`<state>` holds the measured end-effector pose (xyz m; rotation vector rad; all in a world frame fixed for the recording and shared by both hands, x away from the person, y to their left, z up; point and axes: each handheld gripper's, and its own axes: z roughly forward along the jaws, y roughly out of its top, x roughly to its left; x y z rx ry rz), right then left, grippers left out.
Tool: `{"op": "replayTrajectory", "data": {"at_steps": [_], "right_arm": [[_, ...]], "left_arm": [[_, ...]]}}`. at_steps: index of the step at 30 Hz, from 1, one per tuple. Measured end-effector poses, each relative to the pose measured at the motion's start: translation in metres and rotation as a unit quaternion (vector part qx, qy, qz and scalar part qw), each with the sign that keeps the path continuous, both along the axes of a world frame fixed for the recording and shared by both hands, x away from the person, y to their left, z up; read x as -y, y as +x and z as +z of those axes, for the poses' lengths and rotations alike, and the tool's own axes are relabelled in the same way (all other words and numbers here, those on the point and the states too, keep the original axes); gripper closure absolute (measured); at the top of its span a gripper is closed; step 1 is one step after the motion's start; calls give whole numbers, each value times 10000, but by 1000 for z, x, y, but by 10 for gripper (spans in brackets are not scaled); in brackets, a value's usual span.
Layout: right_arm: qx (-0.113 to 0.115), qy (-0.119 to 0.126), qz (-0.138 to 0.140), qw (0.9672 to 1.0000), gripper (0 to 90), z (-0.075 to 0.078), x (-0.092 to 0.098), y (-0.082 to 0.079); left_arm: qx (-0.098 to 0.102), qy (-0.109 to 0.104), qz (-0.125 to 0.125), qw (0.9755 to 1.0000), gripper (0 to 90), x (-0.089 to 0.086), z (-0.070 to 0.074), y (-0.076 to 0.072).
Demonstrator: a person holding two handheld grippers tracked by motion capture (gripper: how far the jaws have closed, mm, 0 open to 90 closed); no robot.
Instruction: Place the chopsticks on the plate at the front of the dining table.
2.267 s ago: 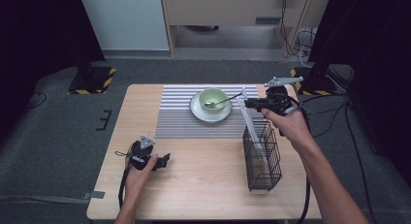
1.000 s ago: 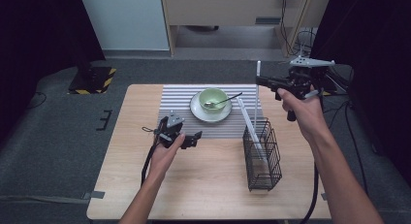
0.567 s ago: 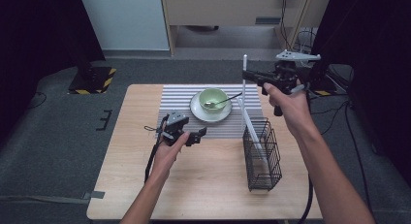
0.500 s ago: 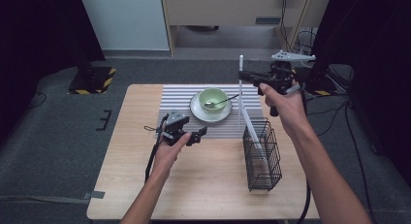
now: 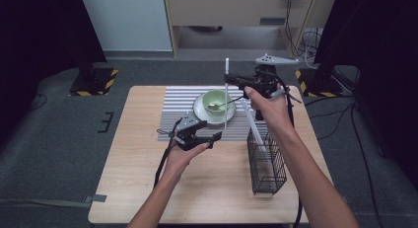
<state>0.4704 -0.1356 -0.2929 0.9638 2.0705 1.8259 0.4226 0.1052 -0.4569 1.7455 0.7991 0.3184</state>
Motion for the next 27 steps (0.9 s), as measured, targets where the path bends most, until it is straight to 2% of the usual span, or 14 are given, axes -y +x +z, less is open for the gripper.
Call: {"op": "replayTrajectory", "data": {"at_steps": [3, 5, 6, 10, 13, 16, 19, 20, 27], "right_arm": [[-9, 5, 4, 10000, 843, -2, -2, 0], [-33, -19, -6, 10000, 844, -5, -3, 1], [-56, 32, 1, 10000, 844, -7, -4, 1], [-82, 12, 0, 10000, 844, -10, -5, 0], [-93, 32, 4, 10000, 844, -13, -5, 1], [-173, 106, 19, 9998, 843, -18, -5, 3], [-196, 103, 23, 9998, 843, -20, -6, 2], [-211, 94, 27, 9997, 844, -21, -7, 2], [-254, 154, 70, 9995, 843, -23, -9, 3]], "left_arm": [[57, -91, -63, 9999, 251, 2, 0, -2], [42, -230, -126, 9996, 261, 3, 0, -2], [48, -308, -152, 9994, 297, 4, 0, -2], [14, -388, -201, 9990, 359, 6, 1, -3], [15, -378, -291, 9989, 440, 9, 0, -3], [-65, -414, -364, 9985, 510, 11, -1, -3], [-87, -386, -387, 9985, 563, 13, -1, -3], [-88, -314, -372, 9988, 575, 13, -1, -3], [-40, -353, -424, 9985, 673, 13, 0, -4]]}}
